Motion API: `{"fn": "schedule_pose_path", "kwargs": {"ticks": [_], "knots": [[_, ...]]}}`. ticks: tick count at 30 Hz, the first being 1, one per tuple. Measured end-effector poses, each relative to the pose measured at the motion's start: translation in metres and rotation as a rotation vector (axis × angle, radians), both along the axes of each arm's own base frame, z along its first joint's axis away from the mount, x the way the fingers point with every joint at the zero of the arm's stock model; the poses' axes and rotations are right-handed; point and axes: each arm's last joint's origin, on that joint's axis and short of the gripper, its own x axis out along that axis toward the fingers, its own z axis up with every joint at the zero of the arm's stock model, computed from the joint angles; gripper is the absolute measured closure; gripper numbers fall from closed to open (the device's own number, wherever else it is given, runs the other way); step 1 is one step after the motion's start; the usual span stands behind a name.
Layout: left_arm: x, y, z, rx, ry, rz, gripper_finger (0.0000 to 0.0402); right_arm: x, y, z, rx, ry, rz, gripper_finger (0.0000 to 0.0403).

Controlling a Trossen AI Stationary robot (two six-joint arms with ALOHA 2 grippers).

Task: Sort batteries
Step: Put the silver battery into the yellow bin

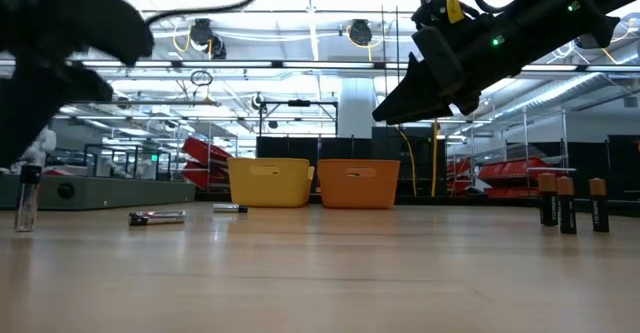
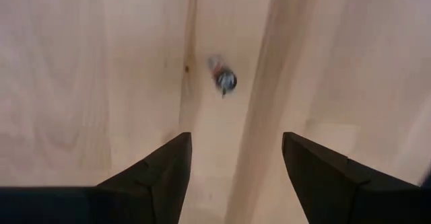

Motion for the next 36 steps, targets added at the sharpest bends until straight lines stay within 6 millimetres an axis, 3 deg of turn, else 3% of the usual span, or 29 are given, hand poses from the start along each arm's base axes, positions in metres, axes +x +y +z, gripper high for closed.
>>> {"fn": "schedule_pose_path", "kwargs": {"ticks": [8,20,23,27,33,36], "knots": [[0.008,-0.004,-0.03,0.111,0.049,-0.027,0.0162,0.0,0.0,0.0,0.0,-0.001,0.0,0.019],[0.025,-0.006,-0.026,0.087,-0.077,-0.009,0.0166,0.0,0.0,0.0,-0.002,0.001,0.001,0.019],[0.026,-0.006,-0.028,0.087,-0.082,-0.034,0.0214,0.0,0.0,0.0,-0.003,0.002,0.001,0.019],[0.027,-0.005,-0.035,0.1,-0.055,-0.069,0.0362,0.0,0.0,0.0,-0.003,0.002,0.001,0.019],[0.029,-0.003,-0.034,0.094,-0.058,-0.107,0.0369,0.0,0.0,0.0,-0.003,0.0,0.001,0.019],[0.032,0.004,-0.019,0.141,-0.08,-0.116,0.0369,0.0,0.0,0.0,-0.006,0.0,0.002,0.019]]}}
